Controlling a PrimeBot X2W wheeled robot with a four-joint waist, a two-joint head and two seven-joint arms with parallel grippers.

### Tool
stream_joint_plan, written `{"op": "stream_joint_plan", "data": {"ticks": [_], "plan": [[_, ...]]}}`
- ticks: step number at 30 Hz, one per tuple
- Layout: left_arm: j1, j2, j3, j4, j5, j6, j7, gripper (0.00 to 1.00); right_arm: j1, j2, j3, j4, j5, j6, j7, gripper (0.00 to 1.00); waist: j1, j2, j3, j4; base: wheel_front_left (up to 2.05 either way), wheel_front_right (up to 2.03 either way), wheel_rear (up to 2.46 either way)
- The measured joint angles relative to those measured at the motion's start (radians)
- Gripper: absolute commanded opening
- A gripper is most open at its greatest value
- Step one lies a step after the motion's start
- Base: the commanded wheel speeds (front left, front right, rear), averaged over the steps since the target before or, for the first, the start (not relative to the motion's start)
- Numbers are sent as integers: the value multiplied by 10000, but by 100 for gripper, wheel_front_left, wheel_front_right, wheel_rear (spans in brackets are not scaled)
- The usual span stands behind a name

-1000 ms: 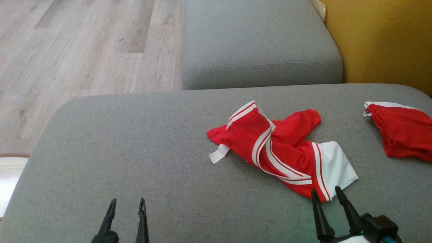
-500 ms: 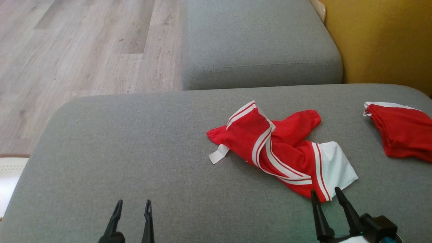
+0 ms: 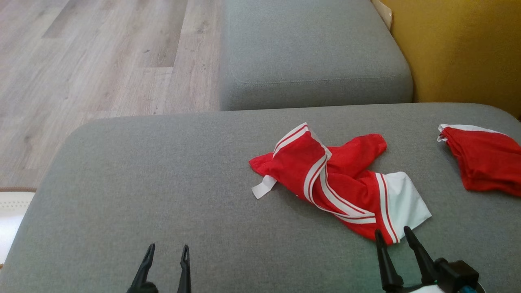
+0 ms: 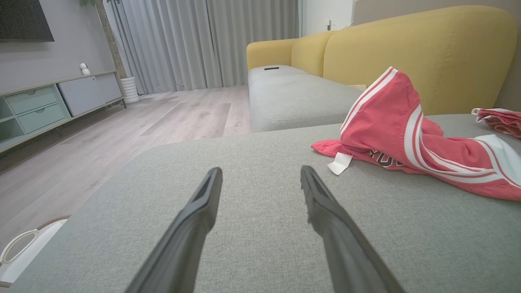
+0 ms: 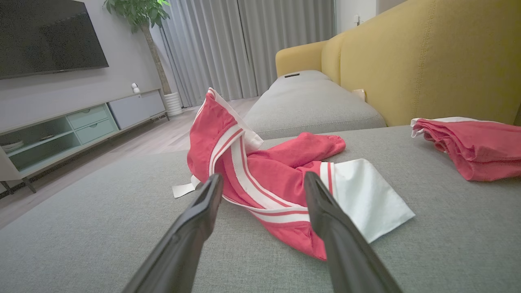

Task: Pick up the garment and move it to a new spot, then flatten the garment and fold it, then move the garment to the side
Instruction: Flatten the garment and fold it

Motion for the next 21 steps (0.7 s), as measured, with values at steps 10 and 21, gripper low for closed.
{"op": "stream_joint_plan", "data": {"ticks": [10,21], "plan": [[-4,61,-132,21,0,88,0,100,1,2,2,-15,-35,0,0,100,0,0,51,-54,0,0,0],[-40,144,-437,21,31,201,0,100,-2,4,-31,-153,-132,0,0,100,0,0,320,-248,0,0,0]]}}
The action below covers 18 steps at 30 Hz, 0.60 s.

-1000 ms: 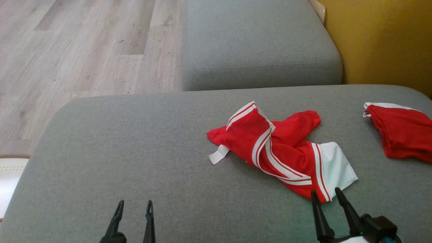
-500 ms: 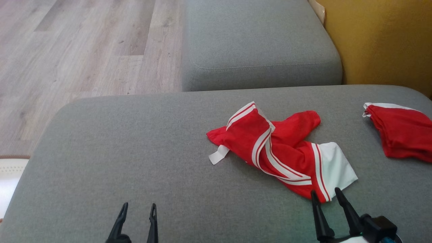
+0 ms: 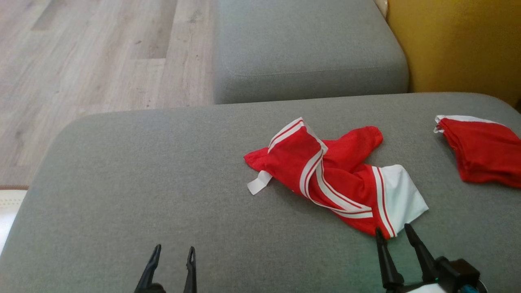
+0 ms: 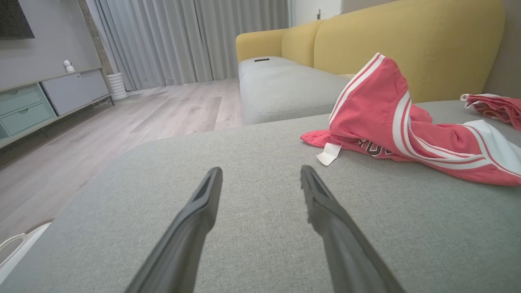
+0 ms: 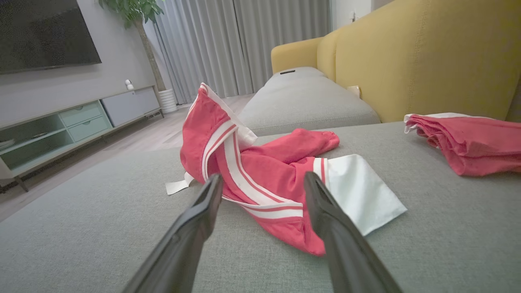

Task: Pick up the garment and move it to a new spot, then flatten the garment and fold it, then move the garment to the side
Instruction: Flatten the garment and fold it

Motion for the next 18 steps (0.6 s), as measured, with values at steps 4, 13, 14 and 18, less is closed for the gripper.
{"op": "stream_joint_plan", "data": {"ticks": [4,13,14,18], "plan": [[-255,17,-330,0,61,-46,0,100,-18,2,-176,-219,-59,0,0,100,0,0,190,-201,0,0,0],[-1930,-56,-1553,589,165,-715,0,100,-281,-12,-251,-617,-84,0,0,100,0,0,874,-861,0,0,0],[-2206,-67,-1705,761,201,-830,0,100,-360,-12,-222,-642,-82,0,0,100,0,0,984,-973,0,0,0],[-3472,-150,-2451,1603,324,-1350,-2,100,-634,-13,-163,-911,27,0,0,100,1,0,1527,-1418,0,0,0]]}}
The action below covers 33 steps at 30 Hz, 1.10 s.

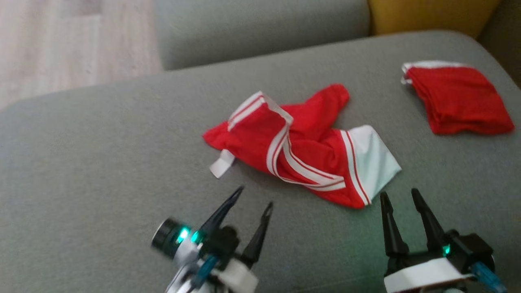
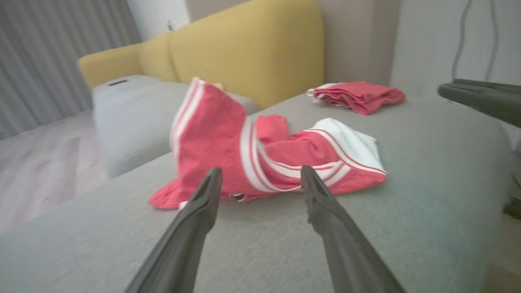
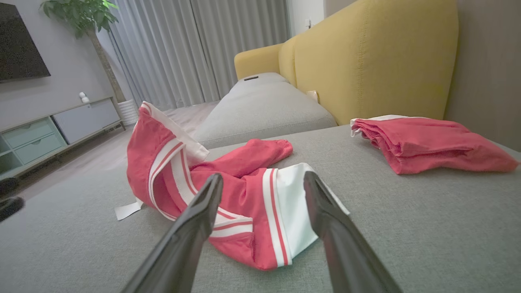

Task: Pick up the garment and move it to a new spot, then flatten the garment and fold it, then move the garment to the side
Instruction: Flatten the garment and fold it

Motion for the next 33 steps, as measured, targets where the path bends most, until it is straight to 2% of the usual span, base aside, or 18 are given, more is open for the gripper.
{"op": "stream_joint_plan", "data": {"ticks": [6,11,17,23,24,25,26,28,30,31,33], "plan": [[-2393,-165,-1229,1436,351,-882,-4,100,-559,-13,81,-343,130,0,0,100,3,0,1100,-545,0,0,0],[-4115,-215,-2169,2773,349,-1250,-59,100,-1108,-17,100,-474,245,0,0,100,3,0,1999,-919,0,0,0],[-5520,-221,-3515,4151,-297,-1369,-63,100,-1516,-13,130,-560,332,0,0,100,3,0,2829,-1321,0,0,0],[-6251,-226,-4380,4867,-1080,-1143,-67,100,-1651,-8,205,-518,345,2,0,100,0,0,3110,-1713,0,0,0],[-6347,-236,-4491,5007,-1198,-1135,-67,85,-1651,-8,215,-506,347,2,0,100,0,0,3120,-1761,0,0,0],[-6427,-234,-4625,5129,-1292,-1095,-67,75,-1653,-8,217,-504,366,0,0,100,0,0,3127,-1805,0,0,0],[-6499,-242,-4715,5311,-1375,-1068,-67,47,-1655,-6,236,-497,410,0,0,100,0,0,3131,-1850,0,0,0],[-6651,-236,-4943,5683,-1523,-1060,-67,22,-1662,-2,265,-491,431,0,0,100,0,0,3138,-1939,0,0,0],[-6796,-245,-5097,6038,-1720,-1072,-69,5,-1691,0,270,-491,431,0,0,100,0,0,3141,-2013,0,0,0],[-6863,-244,-5196,6178,-1816,-1083,-71,0,-1725,0,270,-487,431,0,0,100,0,0,3134,-2044,0,0,0],[-7007,-249,-5382,6450,-2017,-1177,-71,0,-1841,2,274,-479,431,0,0,100,0,0,3076,-2096,0,0,0]]}}
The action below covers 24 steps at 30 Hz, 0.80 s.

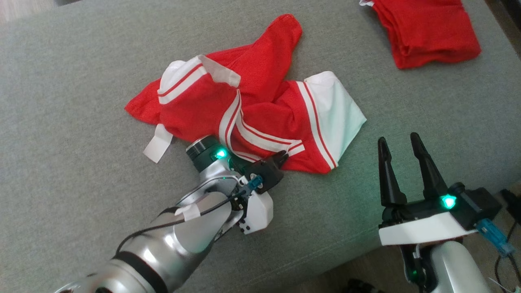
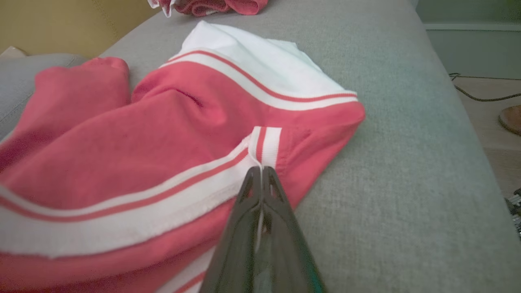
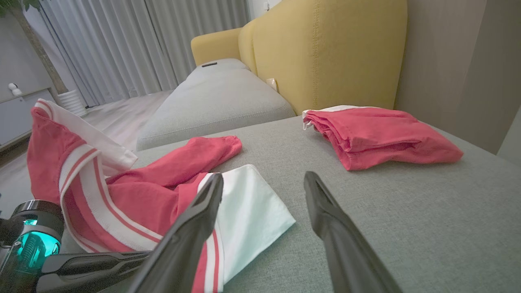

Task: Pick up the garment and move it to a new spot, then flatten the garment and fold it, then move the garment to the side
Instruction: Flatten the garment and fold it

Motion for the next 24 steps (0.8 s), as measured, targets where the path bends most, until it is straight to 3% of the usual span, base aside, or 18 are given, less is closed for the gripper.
{"op": "stream_joint_plan", "data": {"ticks": [4,9,14,23,24], "plan": [[-29,17,-109,-403,-382,36,4,0,-19,0,-8,10,0,0,0,100,0,0,-216,-43,0,0,0],[-428,6,345,-2011,-940,63,6,0,67,0,29,81,0,0,0,100,0,0,-705,-45,0,0,0],[-1523,-19,1613,-3064,-1551,-144,2,0,111,0,278,119,96,0,0,100,-1,0,-1326,-104,0,0,0],[-4333,-224,4541,-3014,-1864,-332,2,0,709,0,539,217,98,0,0,100,-1,0,-2256,-565,0,0,0],[-4333,-224,4541,-3014,-1864,-332,2,0,709,0,539,217,98,0,0,100,-1,0,-2256,-565,0,0,0]]}}
